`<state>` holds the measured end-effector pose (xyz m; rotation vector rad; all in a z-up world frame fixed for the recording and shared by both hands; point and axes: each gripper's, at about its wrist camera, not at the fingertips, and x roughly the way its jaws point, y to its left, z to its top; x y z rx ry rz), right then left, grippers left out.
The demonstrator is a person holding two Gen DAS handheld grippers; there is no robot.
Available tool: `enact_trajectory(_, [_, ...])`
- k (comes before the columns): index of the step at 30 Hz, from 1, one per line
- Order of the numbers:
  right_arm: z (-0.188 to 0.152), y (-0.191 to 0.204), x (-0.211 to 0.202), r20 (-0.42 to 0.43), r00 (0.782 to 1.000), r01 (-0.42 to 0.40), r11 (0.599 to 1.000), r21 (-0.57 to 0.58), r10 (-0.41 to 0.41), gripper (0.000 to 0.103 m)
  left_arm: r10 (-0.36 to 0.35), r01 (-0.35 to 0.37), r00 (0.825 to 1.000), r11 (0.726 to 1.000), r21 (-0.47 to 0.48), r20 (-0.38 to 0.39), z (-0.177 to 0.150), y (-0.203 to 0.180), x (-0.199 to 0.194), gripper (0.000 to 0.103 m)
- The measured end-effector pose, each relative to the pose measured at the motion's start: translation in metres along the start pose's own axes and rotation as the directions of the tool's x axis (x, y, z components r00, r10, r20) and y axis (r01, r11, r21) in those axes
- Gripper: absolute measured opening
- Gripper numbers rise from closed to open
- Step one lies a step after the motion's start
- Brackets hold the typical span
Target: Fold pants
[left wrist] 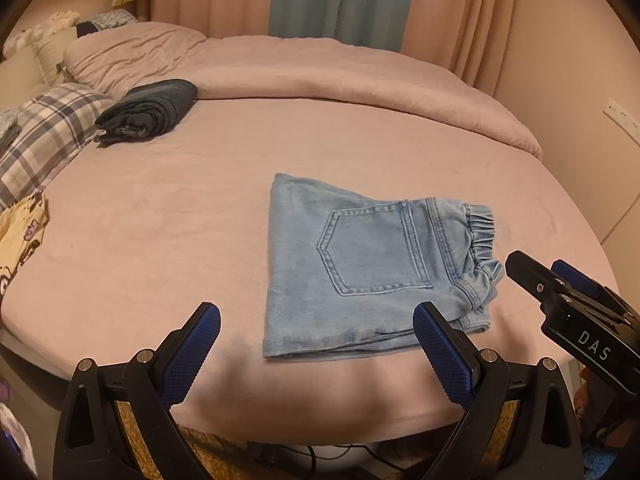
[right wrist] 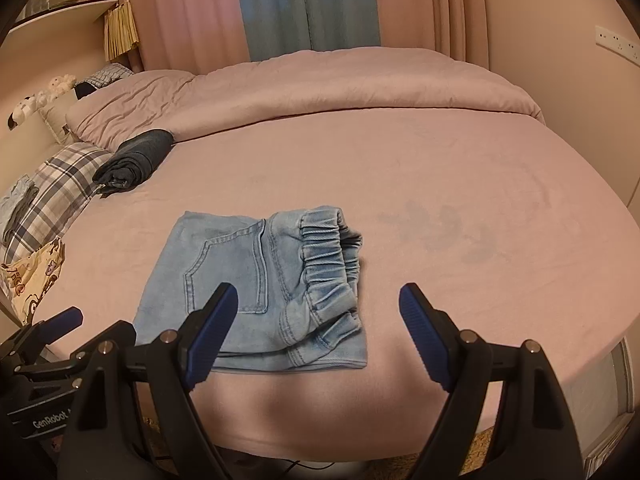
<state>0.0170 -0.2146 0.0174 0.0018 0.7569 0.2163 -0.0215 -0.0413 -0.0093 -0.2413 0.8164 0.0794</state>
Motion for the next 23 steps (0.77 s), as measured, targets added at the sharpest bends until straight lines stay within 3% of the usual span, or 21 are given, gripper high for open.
enact_trajectory(23, [-0.0003,-0.0004,0.0041,-0.010,1.000,0.007,1.000,-0.001,-0.007,0.084,-0.006,0.006,1.000,1.000,0.005,0.004,0.0001,-0.0076,-0.0030,0.097])
